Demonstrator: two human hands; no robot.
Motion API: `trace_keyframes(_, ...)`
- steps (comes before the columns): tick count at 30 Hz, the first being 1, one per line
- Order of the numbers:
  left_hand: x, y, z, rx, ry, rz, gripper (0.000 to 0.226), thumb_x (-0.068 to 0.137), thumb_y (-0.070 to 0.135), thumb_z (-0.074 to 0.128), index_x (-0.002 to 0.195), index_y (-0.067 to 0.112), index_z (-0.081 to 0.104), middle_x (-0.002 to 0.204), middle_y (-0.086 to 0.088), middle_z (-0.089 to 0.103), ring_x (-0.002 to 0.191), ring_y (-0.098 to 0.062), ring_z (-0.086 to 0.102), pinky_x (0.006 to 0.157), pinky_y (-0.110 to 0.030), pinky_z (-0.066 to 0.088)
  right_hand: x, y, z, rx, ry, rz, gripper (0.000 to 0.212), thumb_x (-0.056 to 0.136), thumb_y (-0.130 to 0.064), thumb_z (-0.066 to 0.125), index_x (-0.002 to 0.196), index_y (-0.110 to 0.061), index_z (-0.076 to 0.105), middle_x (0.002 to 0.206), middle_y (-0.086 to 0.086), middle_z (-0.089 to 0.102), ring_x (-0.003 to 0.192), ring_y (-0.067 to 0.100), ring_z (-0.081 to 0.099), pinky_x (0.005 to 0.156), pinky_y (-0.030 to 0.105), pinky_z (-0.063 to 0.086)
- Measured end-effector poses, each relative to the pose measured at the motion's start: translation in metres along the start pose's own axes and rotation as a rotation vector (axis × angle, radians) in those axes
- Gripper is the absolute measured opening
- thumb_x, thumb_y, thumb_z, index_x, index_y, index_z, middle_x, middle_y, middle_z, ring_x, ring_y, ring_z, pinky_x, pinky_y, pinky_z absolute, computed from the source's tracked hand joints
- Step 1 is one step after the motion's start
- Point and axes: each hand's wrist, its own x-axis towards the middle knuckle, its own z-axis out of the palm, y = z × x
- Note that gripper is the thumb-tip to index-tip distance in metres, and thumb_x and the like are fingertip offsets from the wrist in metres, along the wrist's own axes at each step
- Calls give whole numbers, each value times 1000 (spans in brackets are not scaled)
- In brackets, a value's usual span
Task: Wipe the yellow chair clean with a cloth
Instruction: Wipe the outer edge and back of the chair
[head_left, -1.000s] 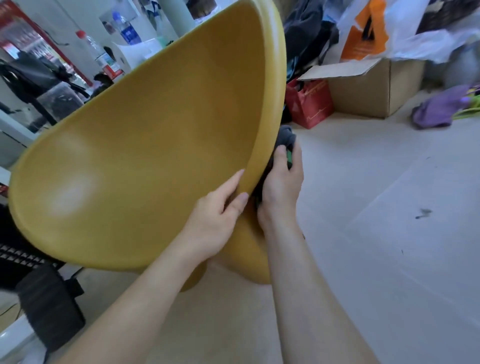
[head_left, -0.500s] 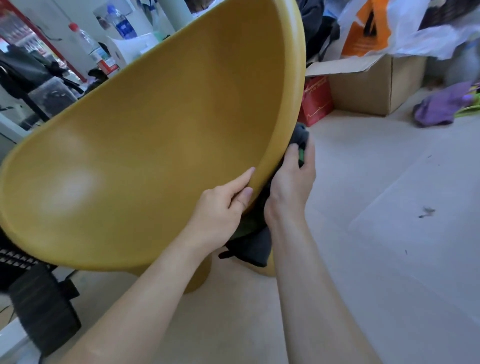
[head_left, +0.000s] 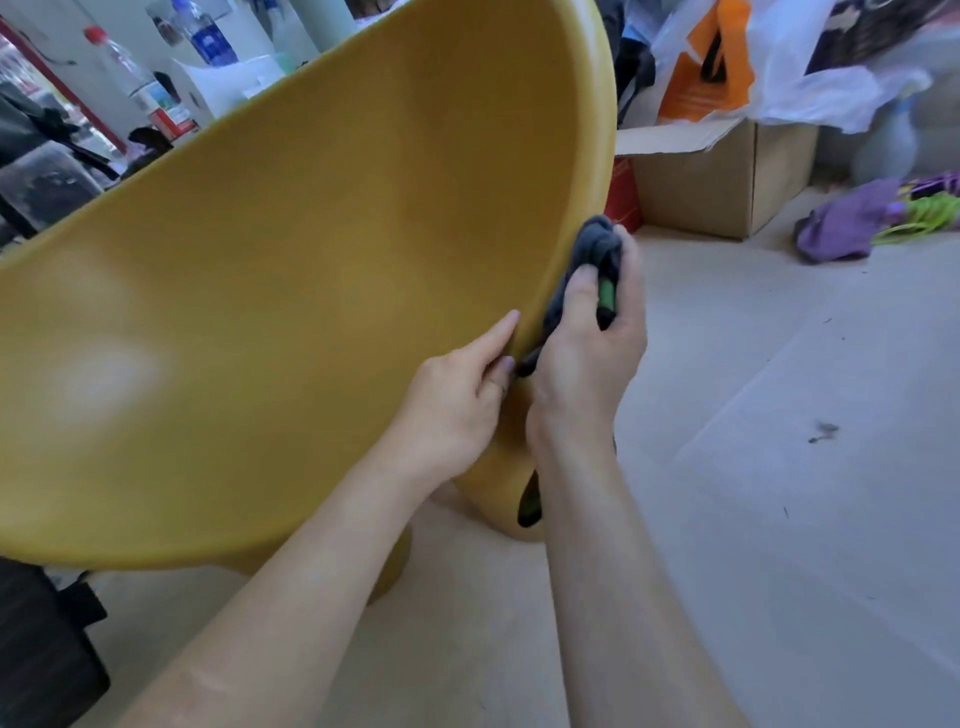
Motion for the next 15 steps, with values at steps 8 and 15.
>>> trace_keyframes(8,-22,-17,3,145,88,35,45,97,23,47,140,37,41,117,-2,68,104,-23,62,85,-34,48,-49,59,-20,-89,-92,362,43,101,-35,45,143,-31,42,143,-9,50,133,9,44,111,37,39)
trace_keyframes(15,-44,-30,5,425,-16,147,60,90,14,58,145,11,34,131,-9,58,103,-26,63,73,-25,45,-19,36,-12,62,0,317,33,100,-23,47,130,-34,54,128,-15,59,113,-1,57,96,23,48)
